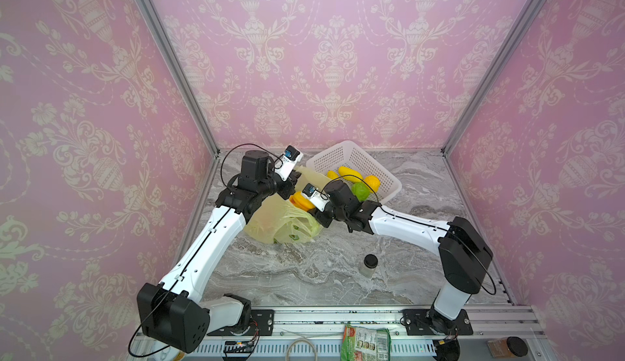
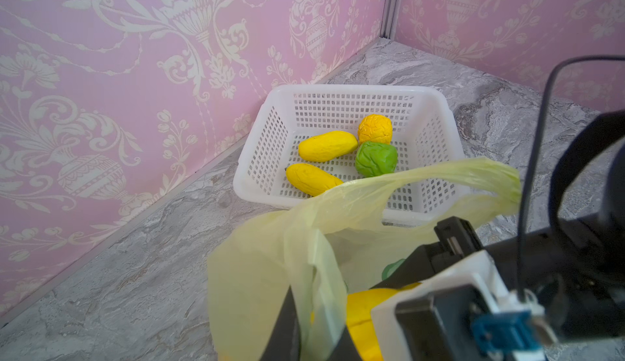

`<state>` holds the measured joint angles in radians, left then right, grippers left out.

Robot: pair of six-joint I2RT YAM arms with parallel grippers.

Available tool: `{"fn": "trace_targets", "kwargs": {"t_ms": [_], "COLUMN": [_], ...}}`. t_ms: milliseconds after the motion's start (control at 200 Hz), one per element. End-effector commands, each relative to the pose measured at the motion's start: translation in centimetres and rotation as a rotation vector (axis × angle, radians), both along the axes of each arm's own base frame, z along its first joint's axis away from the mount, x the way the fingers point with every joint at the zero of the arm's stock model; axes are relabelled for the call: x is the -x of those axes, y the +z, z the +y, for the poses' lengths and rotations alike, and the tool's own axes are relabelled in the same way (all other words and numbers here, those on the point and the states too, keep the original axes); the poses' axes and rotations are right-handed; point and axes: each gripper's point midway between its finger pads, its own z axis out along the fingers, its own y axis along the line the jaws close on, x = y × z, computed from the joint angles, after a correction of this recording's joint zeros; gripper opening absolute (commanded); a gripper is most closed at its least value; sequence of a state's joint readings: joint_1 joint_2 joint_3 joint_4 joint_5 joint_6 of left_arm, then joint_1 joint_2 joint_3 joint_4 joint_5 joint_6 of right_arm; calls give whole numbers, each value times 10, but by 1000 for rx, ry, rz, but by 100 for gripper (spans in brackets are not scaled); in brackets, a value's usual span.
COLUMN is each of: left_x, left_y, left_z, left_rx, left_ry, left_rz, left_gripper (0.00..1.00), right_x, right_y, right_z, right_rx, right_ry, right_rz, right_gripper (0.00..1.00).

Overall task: Untie the knot of the plastic bag and take out the fruit
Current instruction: 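Lift the long yellow fruit out of the bag and carry it over the basket, then lower the long yellow fruit into the basket and open the right gripper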

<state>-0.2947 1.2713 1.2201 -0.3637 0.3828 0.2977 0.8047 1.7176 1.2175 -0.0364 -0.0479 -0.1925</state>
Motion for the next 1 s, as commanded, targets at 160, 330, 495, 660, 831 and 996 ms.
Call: {"fn": "trace_targets", "kwargs": {"t_ms": [160,330,495,660,831,996], "left_x": [4,3,2,3,3,3], "left_y": [-3,-4,-4,-5,-5,-6], "left_z": [-2,-3,-4,-4,-5,-5], "left_rx": [-3,-2,-2,-7,-8,-9], "left_ry": [-1,-3,-3,-4,-7,-5], "left_rz": [12,16,17,15,19,21], "left_gripper": [12,12,12,12,12,12], "right_x": [22,22,4,-40,-91,-132], "right_y": [81,111,116,94,45,-3], "right_z": [-41,-89,-134,-169,-201,-220], "right_rx": [-312,-485,-593,-609,-633,-776], "right_ry": [-41,-164,-319,-538,-728,-784], "right_rz": [-125,-237,-257,-151,105,344], "right_gripper": [17,15,16,16,13,15]}}
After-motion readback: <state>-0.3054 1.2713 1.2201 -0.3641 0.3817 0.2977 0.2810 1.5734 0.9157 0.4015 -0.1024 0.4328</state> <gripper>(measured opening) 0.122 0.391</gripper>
